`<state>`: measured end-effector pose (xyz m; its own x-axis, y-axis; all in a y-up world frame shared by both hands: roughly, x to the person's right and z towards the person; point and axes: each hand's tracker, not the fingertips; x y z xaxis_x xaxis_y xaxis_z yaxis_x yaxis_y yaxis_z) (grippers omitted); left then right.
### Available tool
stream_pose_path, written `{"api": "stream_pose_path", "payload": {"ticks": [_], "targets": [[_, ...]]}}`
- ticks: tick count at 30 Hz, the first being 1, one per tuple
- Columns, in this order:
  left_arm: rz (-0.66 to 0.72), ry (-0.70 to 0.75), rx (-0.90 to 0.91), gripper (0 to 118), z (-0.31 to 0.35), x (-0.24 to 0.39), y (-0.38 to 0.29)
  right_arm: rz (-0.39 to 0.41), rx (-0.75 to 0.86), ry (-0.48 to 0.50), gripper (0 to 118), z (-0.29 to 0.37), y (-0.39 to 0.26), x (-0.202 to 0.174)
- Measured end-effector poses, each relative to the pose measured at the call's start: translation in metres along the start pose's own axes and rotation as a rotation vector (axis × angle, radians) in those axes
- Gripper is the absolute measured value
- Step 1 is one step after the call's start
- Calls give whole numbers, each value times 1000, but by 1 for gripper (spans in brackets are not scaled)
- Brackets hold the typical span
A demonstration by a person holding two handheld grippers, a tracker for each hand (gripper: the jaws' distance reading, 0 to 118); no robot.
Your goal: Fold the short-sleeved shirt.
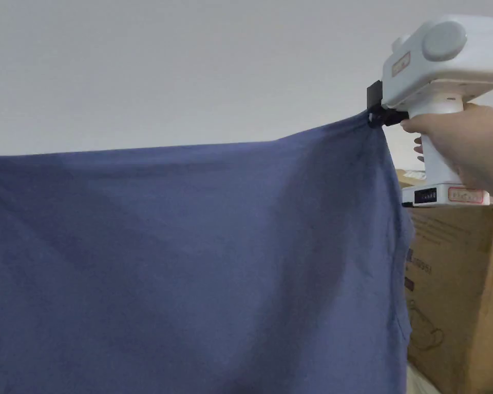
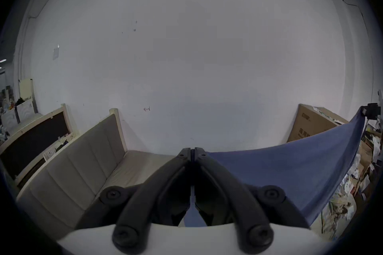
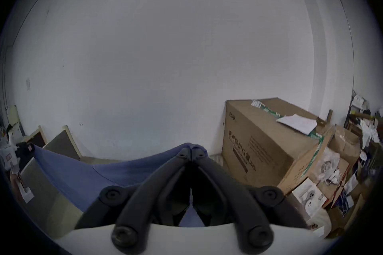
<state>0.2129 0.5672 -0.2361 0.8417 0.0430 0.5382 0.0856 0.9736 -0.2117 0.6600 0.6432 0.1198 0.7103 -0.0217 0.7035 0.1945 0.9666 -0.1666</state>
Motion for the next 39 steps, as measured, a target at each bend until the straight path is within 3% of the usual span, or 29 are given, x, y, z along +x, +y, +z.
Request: {"api": "stream_pose_path", "payload": {"ticks": [3, 7, 10, 13, 19, 23, 26, 30, 33, 37, 39], "targets": [[6, 10, 20, 1, -9, 2, 5, 52, 19, -19, 1, -17, 11, -5], [2, 21, 20, 1, -22, 2, -4, -1, 29, 4, 1, -27, 3, -9], [7, 12, -39, 1, -45, 1, -33, -41, -21, 22, 1, -47, -38, -8], [14, 1, -174, 1, -65, 3, -94, -80, -205, 6, 1, -80, -116, -1], [81, -77, -503, 1, -61, -3, -278, -103, -599, 23, 1, -96, -357, 21], [60, -77, -713, 1, -14, -18, -393, -41, -845, 43, 1, -61, -493, 53], [23, -87, -798, 1, 35, -36, -442, 10, -924, 67, 1, -9, -548, 81], [32, -120, -847, 1, 108, -61, -471, -150, -975, 108, 1, 67, -569, 120], [-6, -151, -871, 1, 160, -68, -482, -113, -980, 121, 1, 115, -574, 131], [-1, -169, -892, 1, 207, -77, -490, 11, -994, 146, 1, 162, -581, 130], [-1, -176, -897, 1, 220, -79, -492, 20, -985, 151, 1, 175, -586, 128]]}}
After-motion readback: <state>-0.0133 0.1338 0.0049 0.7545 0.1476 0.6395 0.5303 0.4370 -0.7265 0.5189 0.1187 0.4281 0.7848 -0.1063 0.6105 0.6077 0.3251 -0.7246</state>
